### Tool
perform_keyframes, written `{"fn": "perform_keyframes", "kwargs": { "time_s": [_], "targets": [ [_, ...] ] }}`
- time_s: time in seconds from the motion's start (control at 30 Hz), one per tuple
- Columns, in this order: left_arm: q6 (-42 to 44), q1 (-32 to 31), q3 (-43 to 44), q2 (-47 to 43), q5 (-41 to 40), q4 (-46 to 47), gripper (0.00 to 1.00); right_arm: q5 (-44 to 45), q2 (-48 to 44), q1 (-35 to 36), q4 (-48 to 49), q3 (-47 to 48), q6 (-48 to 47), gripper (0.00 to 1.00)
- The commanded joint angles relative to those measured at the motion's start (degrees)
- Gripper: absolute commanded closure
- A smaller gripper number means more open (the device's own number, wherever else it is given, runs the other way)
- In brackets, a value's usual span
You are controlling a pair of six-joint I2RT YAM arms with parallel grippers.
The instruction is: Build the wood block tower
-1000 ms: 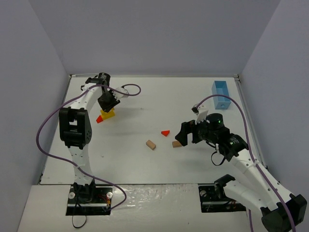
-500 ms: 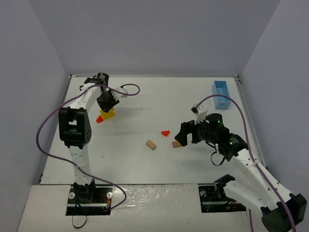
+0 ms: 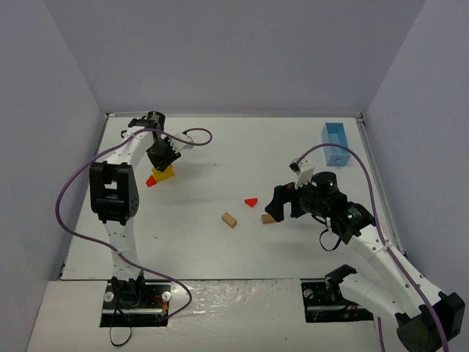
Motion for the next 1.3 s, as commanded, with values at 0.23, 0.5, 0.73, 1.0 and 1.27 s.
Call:
{"fn": "perform_keyframes", "kwargs": {
  "time_s": [0.23, 0.5, 0.73, 1.0, 1.27],
  "targets": [
    [1.7, 0.7, 1.0, -1.5, 1.9, -0.5, 0.99, 0.3, 0.3, 0.4, 3.0, 0.3, 0.4, 0.00],
    [2.0, 0.9, 0.6, -1.9, 2.1, -0.5, 0.99, 0.3, 0.3, 0.4, 3.0, 0.3, 0.4, 0.00],
    [1.9, 0.9, 0.4, -1.7, 2.1, -0.6, 0.99, 0.3, 0.3, 0.5, 3.0, 0.4, 0.4, 0.00],
    [1.9, 0.9, 0.4, -1.6, 1.5, -0.5, 0.99, 0.3, 0.3, 0.5, 3.0, 0.3, 0.4, 0.00],
    [1.3, 0.9, 0.0, -1.4, 1.1, -0.5, 0.99, 0.2, 0.4, 0.6, 2.9, 0.3, 0.2, 0.00]
  ]
}}
